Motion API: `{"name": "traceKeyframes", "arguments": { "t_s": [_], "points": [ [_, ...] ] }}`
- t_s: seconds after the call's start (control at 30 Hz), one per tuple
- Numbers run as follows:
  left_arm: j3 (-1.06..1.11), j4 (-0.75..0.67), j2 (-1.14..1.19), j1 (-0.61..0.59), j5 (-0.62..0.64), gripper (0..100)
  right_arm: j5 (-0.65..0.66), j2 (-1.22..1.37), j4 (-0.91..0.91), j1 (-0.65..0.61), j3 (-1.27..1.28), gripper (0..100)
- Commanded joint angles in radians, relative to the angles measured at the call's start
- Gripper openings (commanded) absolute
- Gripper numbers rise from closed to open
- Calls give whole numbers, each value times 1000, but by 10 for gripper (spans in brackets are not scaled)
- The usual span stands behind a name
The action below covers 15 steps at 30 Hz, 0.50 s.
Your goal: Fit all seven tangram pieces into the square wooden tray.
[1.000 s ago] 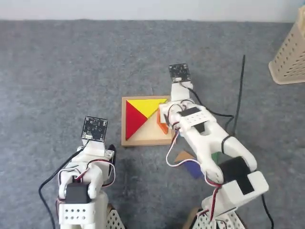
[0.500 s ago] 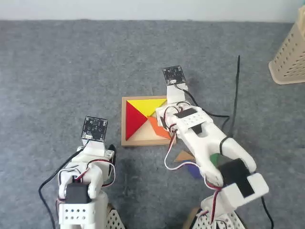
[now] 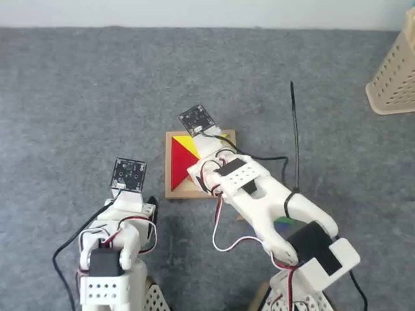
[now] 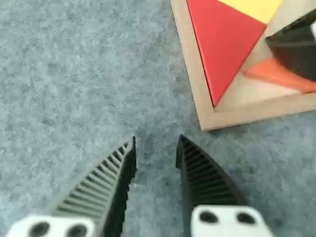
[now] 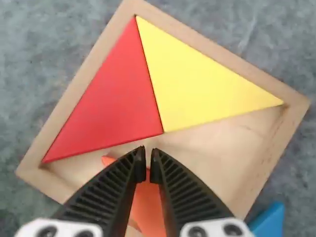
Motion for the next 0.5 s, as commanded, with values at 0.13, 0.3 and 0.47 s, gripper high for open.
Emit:
{"name": "traceKeyframes", "arguments": {
  "t_s": [0.13, 0.3, 0.47],
  "points": [
    [-4, 5, -15, 0, 8, 133, 9, -179, 119, 53, -5, 38],
    [-4, 5, -15, 0, 8, 133, 15, -162, 182, 48, -5, 38],
    [-4, 5, -15, 0, 8, 133, 17, -31, 104, 41, -11, 38]
  ]
}}
